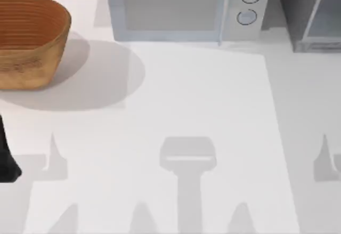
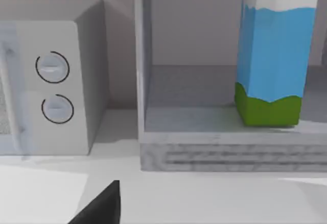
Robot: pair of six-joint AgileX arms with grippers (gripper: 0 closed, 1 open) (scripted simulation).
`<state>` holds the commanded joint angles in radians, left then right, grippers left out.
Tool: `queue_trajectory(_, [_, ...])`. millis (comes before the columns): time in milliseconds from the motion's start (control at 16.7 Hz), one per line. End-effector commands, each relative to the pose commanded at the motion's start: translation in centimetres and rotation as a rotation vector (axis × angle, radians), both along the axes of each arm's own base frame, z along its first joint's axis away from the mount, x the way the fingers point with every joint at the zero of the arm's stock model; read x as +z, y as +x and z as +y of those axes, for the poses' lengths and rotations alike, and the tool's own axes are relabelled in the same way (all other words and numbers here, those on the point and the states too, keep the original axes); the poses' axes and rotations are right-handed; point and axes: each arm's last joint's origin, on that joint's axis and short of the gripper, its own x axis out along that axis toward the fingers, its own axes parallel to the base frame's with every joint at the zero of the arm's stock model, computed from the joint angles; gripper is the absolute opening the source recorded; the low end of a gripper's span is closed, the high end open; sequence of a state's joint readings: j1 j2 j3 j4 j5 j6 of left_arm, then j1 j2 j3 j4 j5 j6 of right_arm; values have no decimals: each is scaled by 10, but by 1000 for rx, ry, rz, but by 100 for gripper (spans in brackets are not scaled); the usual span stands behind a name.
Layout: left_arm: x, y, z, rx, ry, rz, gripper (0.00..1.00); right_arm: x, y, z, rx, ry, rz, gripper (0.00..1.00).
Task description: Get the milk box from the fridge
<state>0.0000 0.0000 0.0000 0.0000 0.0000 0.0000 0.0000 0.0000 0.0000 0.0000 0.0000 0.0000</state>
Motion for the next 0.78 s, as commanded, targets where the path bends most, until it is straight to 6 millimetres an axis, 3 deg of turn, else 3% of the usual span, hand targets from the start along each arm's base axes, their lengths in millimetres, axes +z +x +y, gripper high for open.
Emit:
queue_trajectory(420, [0,0,0,0,0,0,100,10,9,-5,-2,-7,-23,100])
queue_trajectory(780, [0,0,0,0,0,0,100,17,46,-25,-9,-15,-20,100])
